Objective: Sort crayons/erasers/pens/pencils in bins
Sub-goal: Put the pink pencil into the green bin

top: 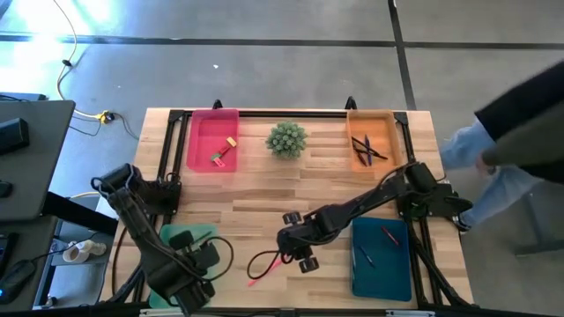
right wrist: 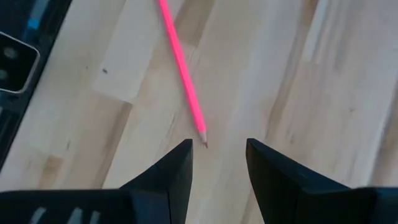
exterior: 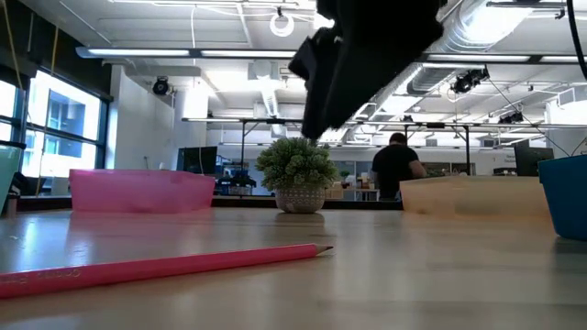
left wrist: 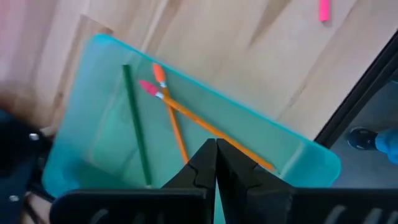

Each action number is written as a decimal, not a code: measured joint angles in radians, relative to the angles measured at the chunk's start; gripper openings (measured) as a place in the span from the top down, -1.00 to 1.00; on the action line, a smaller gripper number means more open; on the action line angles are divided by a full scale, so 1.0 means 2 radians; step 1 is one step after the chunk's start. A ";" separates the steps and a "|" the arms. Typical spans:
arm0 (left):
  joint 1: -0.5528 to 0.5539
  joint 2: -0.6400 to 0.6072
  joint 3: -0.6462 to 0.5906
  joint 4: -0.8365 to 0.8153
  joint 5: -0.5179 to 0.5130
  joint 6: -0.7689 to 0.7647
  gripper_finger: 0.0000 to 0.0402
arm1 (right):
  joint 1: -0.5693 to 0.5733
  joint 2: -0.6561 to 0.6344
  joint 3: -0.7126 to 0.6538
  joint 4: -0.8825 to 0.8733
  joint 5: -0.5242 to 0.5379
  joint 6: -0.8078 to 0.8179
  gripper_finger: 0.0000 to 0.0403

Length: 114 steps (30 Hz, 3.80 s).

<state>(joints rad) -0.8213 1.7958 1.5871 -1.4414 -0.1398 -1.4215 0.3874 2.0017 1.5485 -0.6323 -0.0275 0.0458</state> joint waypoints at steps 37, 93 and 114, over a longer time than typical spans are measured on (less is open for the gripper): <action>0.022 -0.032 0.000 -0.014 -0.025 0.045 1.00 | 0.003 0.093 0.004 0.032 0.006 -0.027 0.59; 0.013 -0.003 0.000 0.127 -0.082 0.157 0.35 | 0.018 0.106 0.001 0.030 0.012 0.023 1.00; 0.003 0.068 -0.085 0.269 -0.121 0.189 0.46 | 0.019 0.106 0.002 0.030 0.008 0.075 1.00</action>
<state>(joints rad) -0.8152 1.9312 1.4163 -0.9037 -0.3809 -1.0429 0.4248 2.2131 1.5520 -0.5715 -0.0106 0.1963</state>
